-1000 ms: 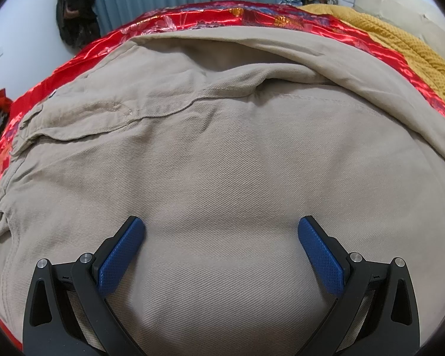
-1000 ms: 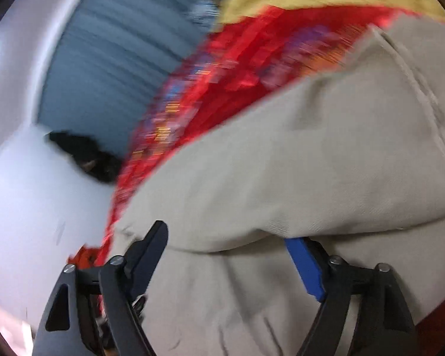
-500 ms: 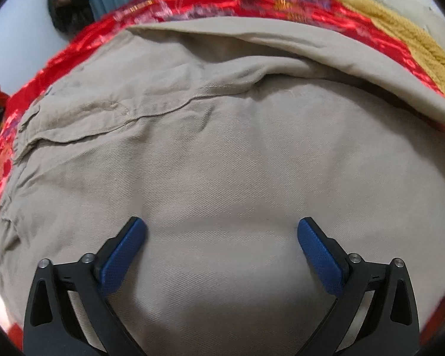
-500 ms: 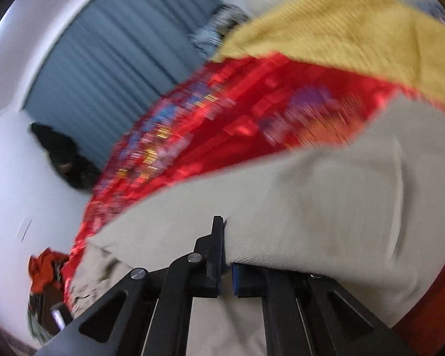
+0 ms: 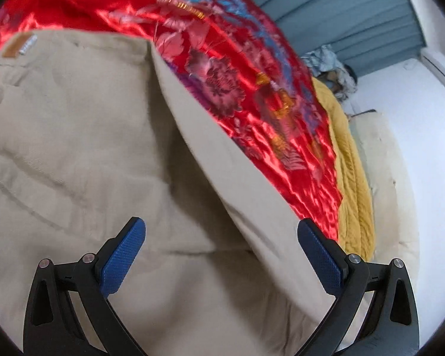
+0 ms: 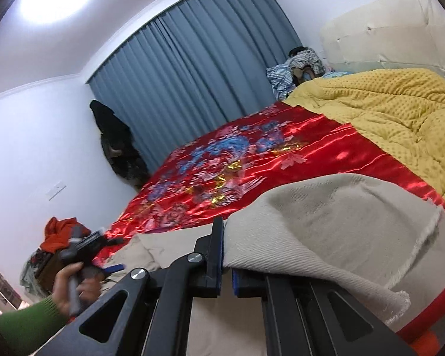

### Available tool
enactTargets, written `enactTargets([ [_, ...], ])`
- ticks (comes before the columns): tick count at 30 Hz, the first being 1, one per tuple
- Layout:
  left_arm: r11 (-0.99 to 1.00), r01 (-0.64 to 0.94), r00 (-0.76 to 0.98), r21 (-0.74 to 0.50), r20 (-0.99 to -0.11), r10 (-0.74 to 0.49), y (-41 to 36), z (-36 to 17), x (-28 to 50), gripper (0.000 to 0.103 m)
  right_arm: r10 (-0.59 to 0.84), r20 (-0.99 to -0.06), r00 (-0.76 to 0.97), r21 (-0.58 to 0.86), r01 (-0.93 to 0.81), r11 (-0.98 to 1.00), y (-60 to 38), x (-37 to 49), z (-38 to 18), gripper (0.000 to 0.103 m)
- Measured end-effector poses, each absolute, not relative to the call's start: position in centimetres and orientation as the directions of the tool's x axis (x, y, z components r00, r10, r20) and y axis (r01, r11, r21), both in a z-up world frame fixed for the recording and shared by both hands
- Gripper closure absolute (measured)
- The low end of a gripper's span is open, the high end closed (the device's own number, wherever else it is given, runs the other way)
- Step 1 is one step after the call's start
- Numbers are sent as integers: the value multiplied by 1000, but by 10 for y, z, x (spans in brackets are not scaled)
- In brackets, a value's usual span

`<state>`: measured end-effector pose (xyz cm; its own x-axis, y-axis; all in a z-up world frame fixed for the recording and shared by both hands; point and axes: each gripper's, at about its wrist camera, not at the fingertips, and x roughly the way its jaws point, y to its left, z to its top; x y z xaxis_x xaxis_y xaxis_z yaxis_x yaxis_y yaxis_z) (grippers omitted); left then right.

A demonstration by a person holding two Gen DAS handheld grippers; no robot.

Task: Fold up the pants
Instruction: 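Lift the trousers with the right gripper while the left gripper grasps and folds them lengthwise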

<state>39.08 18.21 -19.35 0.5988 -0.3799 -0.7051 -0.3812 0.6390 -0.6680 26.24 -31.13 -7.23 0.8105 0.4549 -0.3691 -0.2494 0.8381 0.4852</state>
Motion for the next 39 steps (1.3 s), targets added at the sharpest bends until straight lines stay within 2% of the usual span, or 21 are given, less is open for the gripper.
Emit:
enactTargets([
  [6, 688, -395, 537, -609, -761, -365, 176, -206, 423, 2, 537, -293, 791, 496, -354, 793, -317, 234, -59, 98],
  [7, 679, -408, 532, -611, -763, -366, 178, -207, 425, 7, 562, -269, 782, 498, -386, 776, -319, 226, -55, 98],
  [8, 669, -411, 535, -620, -758, -374, 182, -208, 423, 35, 586, -247, 772, 506, -413, 757, -322, 219, -52, 98],
  [9, 657, -400, 530, -639, -746, -403, 183, -209, 422, 59, 618, -226, 753, 527, -439, 728, -326, 213, -49, 98],
  [10, 656, -397, 517, -642, -747, -418, 183, -211, 421, 99, 648, -205, 733, 538, -469, 700, -331, 207, -48, 98],
  [12, 687, -391, 501, -612, -768, -398, 181, -210, 404, 100, 696, -213, 686, 557, -500, 664, -340, 205, -53, 98],
  [13, 707, -374, 502, -600, -772, -389, 177, -207, 395, 101, 693, -246, 678, 557, -486, 673, -344, 207, -59, 98],
  [18, 734, -327, 516, -595, -763, -390, 165, -182, 371, 101, 554, -575, 602, 539, -230, 810, -378, 277, -122, 98],
  [21, 699, -291, 629, -653, -681, -375, 165, -129, 373, 101, 480, -628, 613, 424, -248, 871, -385, 335, -112, 98],
  [23, 745, -222, 709, -629, -628, -319, 156, -86, 362, 100, 455, -567, 687, 314, -330, 890, -381, 360, -71, 98],
  [25, 809, -166, 748, -563, -606, -269, 143, -60, 339, 100, 493, -443, 748, 248, -427, 870, -381, 362, -24, 98],
  [27, 849, -131, 735, -513, -624, -264, 126, -67, 302, 100, 572, -368, 733, 259, -510, 820, -390, 353, -3, 98],
  [28, 856, -127, 717, -502, -642, -270, 119, -79, 290, 100, 596, -369, 713, 289, -522, 803, -397, 351, -8, 98],
  [30, 870, -134, 630, -474, -719, -294, 99, -128, 253, 99, 626, -411, 663, 386, -495, 778, -416, 346, -39, 98],
  [31, 875, -136, 581, -465, -753, -310, 91, -151, 243, 99, 619, -463, 634, 448, -435, 781, -430, 344, -71, 98],
  [33, 869, -149, 472, -471, -807, -357, 73, -198, 228, 99, 545, -632, 552, 518, -222, 826, -458, 341, -148, 98],
  [35, 878, -169, 449, -447, -828, -336, 64, -212, 224, 99, 495, -745, 447, 533, -49, 845, -477, 337, -205, 97],
  [37, 885, -170, 472, -434, -824, -313, 59, -208, 223, 99, 496, -783, 375, 558, 71, 827, -488, 330, -245, 97],
  [39, 882, -163, 493, -441, -811, -314, 59, -199, 224, 99, 499, -775, 389, 568, 80, 819, -494, 329, -244, 97],
])
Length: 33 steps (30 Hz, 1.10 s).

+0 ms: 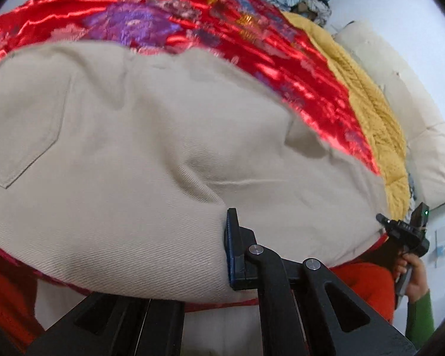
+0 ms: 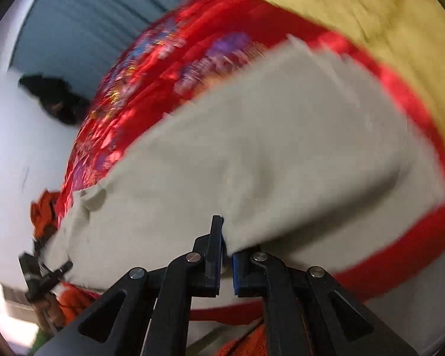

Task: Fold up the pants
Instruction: 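Lift the trousers with the right gripper while the left gripper grasps and folds them lengthwise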

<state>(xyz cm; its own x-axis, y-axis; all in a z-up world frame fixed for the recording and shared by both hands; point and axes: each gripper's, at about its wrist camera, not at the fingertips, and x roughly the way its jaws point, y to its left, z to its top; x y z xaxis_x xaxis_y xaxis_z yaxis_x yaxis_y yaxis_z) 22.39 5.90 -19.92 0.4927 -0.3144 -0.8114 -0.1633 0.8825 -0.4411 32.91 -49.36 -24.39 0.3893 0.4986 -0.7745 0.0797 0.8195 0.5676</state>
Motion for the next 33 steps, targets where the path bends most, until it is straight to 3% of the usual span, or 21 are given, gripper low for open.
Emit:
enactTargets([
  [6, 921, -120, 496, -371, -826, -268, 40, -197, 212, 99, 438, -792, 425, 463, -49, 885, -481, 331, -205, 97],
  [10, 922, -149, 437, -357, -860, -263, 31, -222, 213, 98, 425, -811, 403, 478, 36, 878, -499, 325, -224, 97],
  [19, 930, -94, 484, -355, -833, -269, 29, -202, 208, 98, 419, -754, 505, 527, 85, 846, -504, 309, -215, 97],
  [23, 948, -92, 418, -304, -876, -240, 23, -228, 217, 98, 416, -789, 453, 538, 181, 824, -511, 303, -238, 97],
  [27, 957, -76, 430, -281, -875, -223, 20, -226, 217, 98, 409, -783, 468, 523, 140, 841, -508, 303, -230, 95],
  [28, 955, -77, 429, -285, -874, -226, 20, -227, 217, 98, 414, -776, 476, 530, 135, 837, -509, 302, -228, 92],
  [30, 951, -84, 430, -297, -872, -235, 22, -228, 217, 98, 434, -746, 505, 568, 142, 810, -518, 299, -228, 74],
  [31, 951, -82, 430, -297, -872, -235, 22, -228, 216, 98, 443, -720, 535, 600, 159, 784, -526, 296, -228, 56],
  [32, 952, -80, 430, -295, -872, -234, 22, -228, 217, 98, 443, -700, 560, 622, 175, 763, -533, 293, -227, 47],
  [33, 953, -78, 430, -292, -872, -233, 20, -228, 219, 98, 440, -676, 592, 650, 197, 734, -543, 290, -227, 47],
])
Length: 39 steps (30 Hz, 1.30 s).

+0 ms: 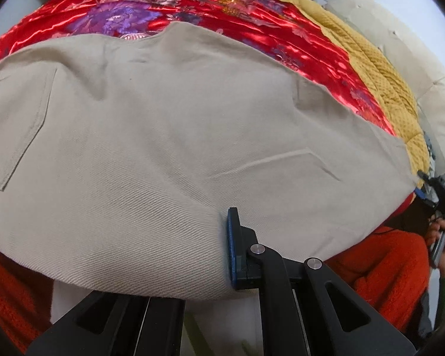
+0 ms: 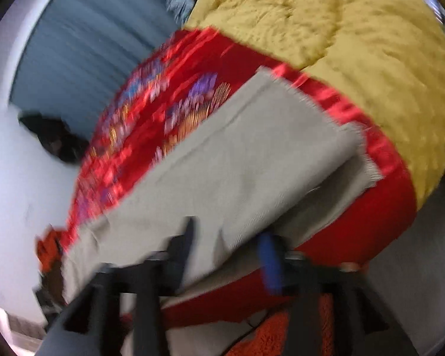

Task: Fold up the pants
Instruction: 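Lift the trousers with the right gripper while the left gripper grasps and folds them lengthwise, then open both grippers and move the right gripper to the frayed trouser hem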

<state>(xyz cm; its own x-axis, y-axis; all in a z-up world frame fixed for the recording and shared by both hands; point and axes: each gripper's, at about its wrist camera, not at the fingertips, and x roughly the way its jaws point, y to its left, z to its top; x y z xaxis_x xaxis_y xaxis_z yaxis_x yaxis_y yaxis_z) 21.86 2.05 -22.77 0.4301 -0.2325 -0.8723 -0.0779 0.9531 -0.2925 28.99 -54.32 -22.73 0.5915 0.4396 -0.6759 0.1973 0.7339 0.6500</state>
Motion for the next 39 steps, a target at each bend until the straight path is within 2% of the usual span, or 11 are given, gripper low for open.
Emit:
enactTargets([
  [3, 953, -79, 430, -292, -872, -232, 20, -229, 219, 98, 396, -632, 666, 712, 298, 635, -574, 287, -236, 49],
  [5, 954, -77, 431, -291, -872, -231, 20, -228, 219, 97, 361, -646, 672, 713, 363, 600, -585, 287, -245, 98],
  [6, 953, -78, 433, -292, -871, -231, 21, -228, 218, 97, 345, -667, 660, 698, 391, 600, -586, 288, -251, 99],
  [15, 960, -80, 405, -268, -889, -214, 18, -237, 223, 96, 192, -821, 537, 489, 491, 721, -568, 289, -244, 99],
  [18, 954, -100, 395, -284, -891, -224, 26, -228, 215, 84, 141, -853, 503, 414, 485, 770, -561, 294, -242, 98],
  [20, 950, -145, 379, -275, -903, -204, 35, -221, 202, 59, 96, -850, 518, 391, 498, 774, -560, 291, -236, 81],
  [22, 946, -203, 398, -255, -904, -158, 51, -205, 178, 58, -30, -840, 543, 339, 566, 752, -565, 274, -223, 64],
  [25, 947, -253, 471, -199, -880, -60, 65, -177, 156, 57, -222, -748, 625, 301, 618, 727, -566, 243, -187, 60],
  [28, 956, -235, 553, -178, -833, -19, 70, -157, 160, 47, -112, -670, 733, 315, 418, 852, -545, 254, -165, 60],
  [32, 970, -170, 589, -172, -807, -39, 67, -166, 192, 39, 116, -758, 642, 262, 136, 956, -511, 303, -175, 60],
  [39, 990, -138, 484, -39, -875, 33, 68, -236, 234, 35, 168, -911, 377, 253, 186, 949, -515, 335, -243, 60],
])
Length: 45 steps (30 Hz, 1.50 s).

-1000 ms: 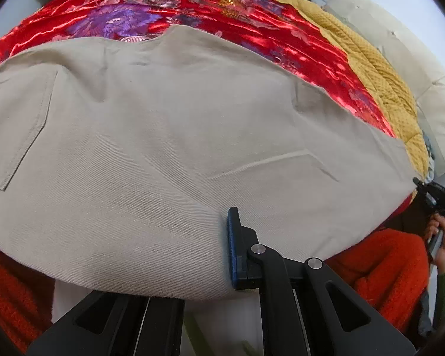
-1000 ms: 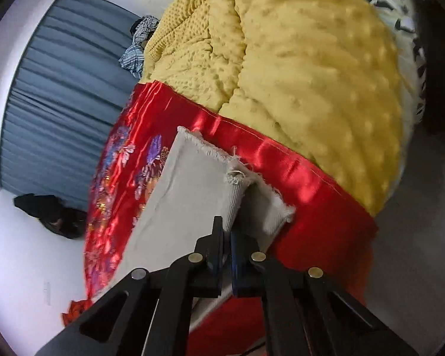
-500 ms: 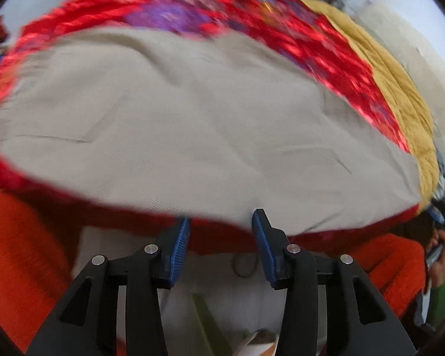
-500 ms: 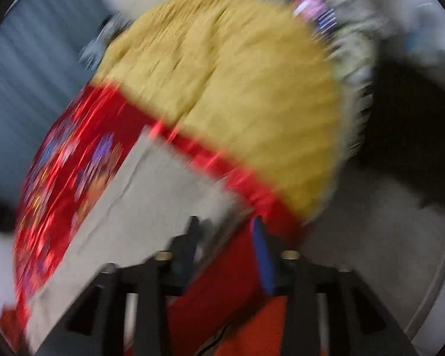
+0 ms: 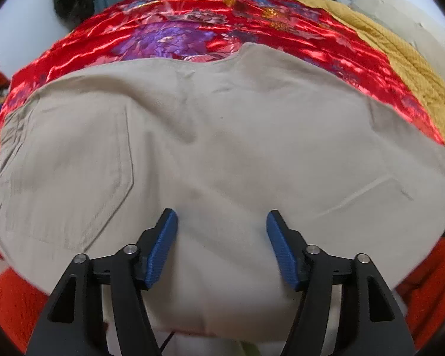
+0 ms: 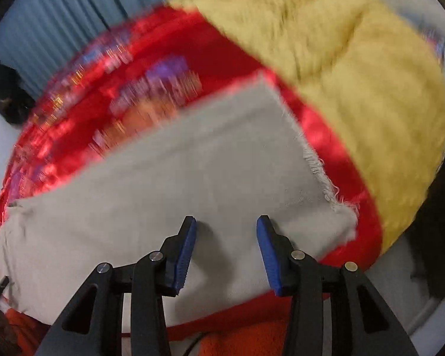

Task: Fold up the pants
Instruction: 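Open both grippers and move the right gripper to the frayed trouser hem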

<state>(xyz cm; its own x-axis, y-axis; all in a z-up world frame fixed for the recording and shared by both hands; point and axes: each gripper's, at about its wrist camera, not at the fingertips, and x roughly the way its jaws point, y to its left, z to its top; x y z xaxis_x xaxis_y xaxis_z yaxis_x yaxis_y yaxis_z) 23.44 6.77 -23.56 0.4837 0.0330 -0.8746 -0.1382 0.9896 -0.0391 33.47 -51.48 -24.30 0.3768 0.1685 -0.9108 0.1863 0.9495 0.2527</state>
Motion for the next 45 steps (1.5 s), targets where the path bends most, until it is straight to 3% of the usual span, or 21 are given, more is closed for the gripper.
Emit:
enactTargets([
  [5, 989, -148, 469, -25, -882, 48, 56, -219, 231, 33, 198, -909, 368, 282, 192, 940, -522, 331, -247, 59],
  [10, 995, -19, 527, -94, -847, -70, 8, -179, 234, 26, 193, -915, 355, 276, 197, 941, -512, 343, -244, 58],
  [13, 983, 98, 493, -158, -850, -186, -32, -174, 253, 17, 204, -912, 356, 289, 206, 935, -511, 346, -248, 57],
  [15, 966, 169, 440, -195, -862, -251, -61, -182, 273, 17, 207, -911, 357, 293, 207, 933, -511, 347, -249, 57],
  [20, 968, 231, 415, -95, -891, -186, -112, -209, 324, 17, 210, -910, 358, 294, 199, 935, -512, 345, -248, 57],
  [30, 986, 165, 412, 14, -910, -56, -134, -230, 417, 18, 216, -910, 355, 298, 196, 934, -513, 345, -248, 57],
  [37, 972, 236, 461, -6, -880, -117, -140, -215, 370, 18, 223, -907, 357, 306, 194, 932, -512, 345, -248, 55],
  [45, 896, 414, 475, 160, -878, -62, -176, -231, 285, 19, 224, -906, 359, 307, 193, 932, -511, 344, -248, 54],
])
